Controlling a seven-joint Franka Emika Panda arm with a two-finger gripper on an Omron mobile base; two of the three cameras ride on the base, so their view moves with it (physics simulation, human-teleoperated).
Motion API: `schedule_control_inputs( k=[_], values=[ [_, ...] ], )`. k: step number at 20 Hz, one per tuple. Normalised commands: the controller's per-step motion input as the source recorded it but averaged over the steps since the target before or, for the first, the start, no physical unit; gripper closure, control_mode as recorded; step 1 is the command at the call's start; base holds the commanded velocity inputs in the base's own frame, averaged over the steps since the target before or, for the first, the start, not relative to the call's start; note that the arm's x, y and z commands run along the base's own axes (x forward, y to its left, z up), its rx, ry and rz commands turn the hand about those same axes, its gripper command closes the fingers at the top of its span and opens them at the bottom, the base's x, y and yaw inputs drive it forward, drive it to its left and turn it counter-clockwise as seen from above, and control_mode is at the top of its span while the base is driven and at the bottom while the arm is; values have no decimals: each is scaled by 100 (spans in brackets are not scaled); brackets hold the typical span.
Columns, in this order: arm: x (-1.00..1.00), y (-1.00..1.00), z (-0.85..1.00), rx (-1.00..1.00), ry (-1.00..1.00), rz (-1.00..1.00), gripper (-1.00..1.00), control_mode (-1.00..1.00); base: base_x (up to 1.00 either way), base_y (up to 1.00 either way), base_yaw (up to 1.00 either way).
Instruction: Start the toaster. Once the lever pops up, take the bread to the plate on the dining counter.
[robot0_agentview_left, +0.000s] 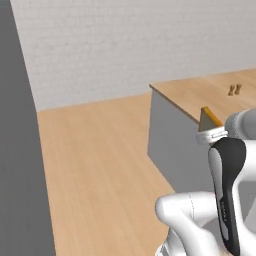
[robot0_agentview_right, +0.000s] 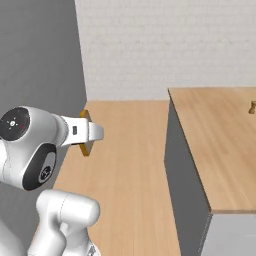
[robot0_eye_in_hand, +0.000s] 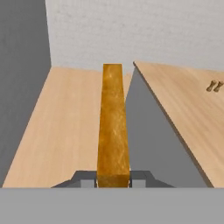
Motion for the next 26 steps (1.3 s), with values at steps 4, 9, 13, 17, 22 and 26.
schedule_control_inputs(
  k=[4, 9, 13, 17, 22, 26],
  values=[
    [0, 0, 0, 0, 0, 0, 100, 100, 100, 40, 0],
    [0, 0, 0, 0, 0, 0, 100, 100, 100, 30, 0],
    [0, 0, 0, 0, 0, 0, 100, 100, 100, 30, 0],
    [0, 0, 0, 0, 0, 0, 100, 100, 100, 36, 0],
    [0, 0, 0, 0, 0, 0, 100, 100, 100, 38, -7],
    [0, 0, 0, 0, 0, 0, 100, 100, 100, 20, -35]
  ],
)
